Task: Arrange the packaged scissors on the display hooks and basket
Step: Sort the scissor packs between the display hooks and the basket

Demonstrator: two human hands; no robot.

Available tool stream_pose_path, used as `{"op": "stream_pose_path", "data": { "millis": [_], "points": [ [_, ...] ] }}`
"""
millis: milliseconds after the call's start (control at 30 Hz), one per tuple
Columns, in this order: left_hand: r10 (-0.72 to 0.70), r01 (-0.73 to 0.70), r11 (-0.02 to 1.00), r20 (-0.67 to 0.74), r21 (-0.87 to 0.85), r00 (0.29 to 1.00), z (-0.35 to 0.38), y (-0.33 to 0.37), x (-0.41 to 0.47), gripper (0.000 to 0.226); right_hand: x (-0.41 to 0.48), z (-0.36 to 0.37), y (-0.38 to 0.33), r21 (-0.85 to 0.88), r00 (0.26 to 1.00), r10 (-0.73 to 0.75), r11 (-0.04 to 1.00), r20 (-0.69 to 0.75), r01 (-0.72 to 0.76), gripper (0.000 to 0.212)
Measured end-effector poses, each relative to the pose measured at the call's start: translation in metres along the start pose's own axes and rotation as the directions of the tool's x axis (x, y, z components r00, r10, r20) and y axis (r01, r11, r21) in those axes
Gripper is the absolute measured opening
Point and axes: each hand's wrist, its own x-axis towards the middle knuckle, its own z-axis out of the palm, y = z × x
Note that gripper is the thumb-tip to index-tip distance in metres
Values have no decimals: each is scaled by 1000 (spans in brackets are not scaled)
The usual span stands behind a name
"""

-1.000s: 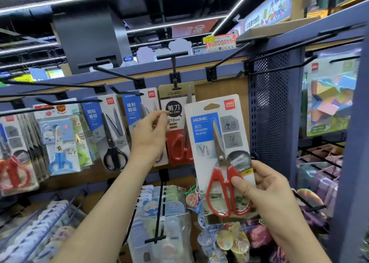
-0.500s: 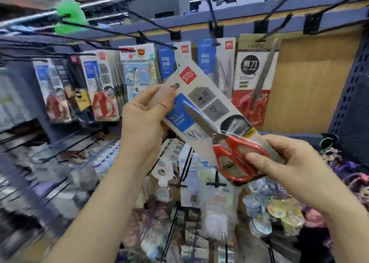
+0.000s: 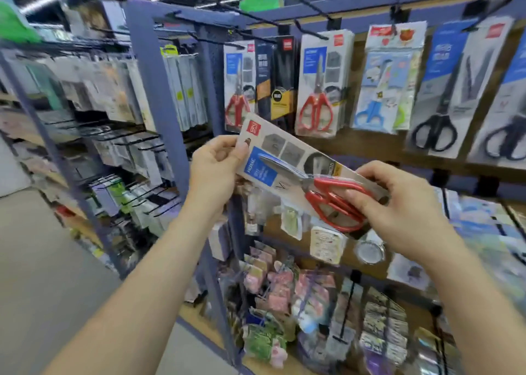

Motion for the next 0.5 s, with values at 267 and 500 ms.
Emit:
{"op": "stream_pose_path", "data": {
  "millis": [267, 500],
  "points": [
    [22, -19, 999, 68, -35, 997, -88, 14, 81, 7, 39, 95, -56, 3, 974, 116, 993, 192, -119, 12],
    [71, -49, 981, 108, -188, 992, -89, 34, 162, 13, 93, 153, -77, 548, 952, 210, 781, 224, -301, 10]
  ]
}}
